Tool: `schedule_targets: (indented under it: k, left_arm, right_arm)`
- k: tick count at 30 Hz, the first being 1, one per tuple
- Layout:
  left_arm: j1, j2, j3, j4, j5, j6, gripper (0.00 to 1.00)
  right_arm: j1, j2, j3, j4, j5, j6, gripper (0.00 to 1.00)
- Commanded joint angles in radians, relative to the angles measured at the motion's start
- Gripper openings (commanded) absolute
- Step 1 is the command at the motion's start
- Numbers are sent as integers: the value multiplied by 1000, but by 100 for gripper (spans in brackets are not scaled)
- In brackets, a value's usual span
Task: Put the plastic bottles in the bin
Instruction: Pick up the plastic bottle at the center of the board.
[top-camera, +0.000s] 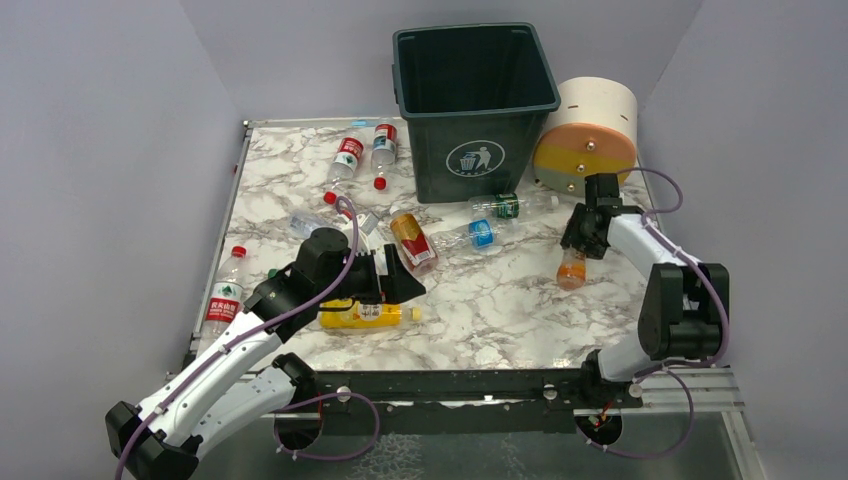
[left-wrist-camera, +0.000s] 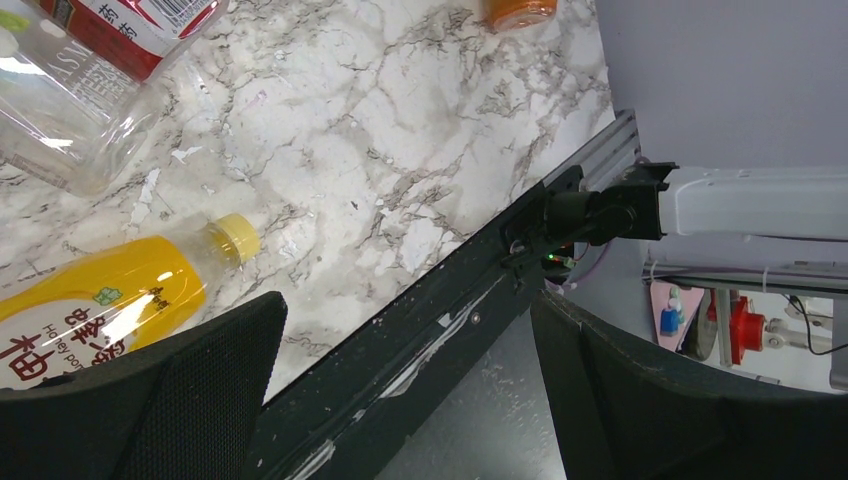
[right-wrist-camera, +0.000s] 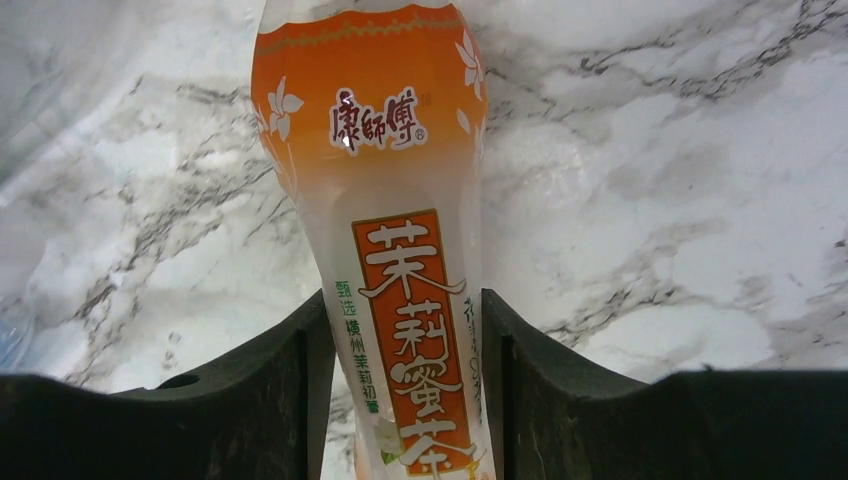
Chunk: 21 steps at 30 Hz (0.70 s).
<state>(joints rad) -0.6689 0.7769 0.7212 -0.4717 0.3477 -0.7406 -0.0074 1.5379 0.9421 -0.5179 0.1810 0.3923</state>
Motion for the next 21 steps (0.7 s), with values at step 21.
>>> schedule_targets:
  k: [21]
  left_arm:
    - [0,10,-37,80,-1,-14,99]
  right_arm:
    - [79,-431,-96,-148,-390,100,49]
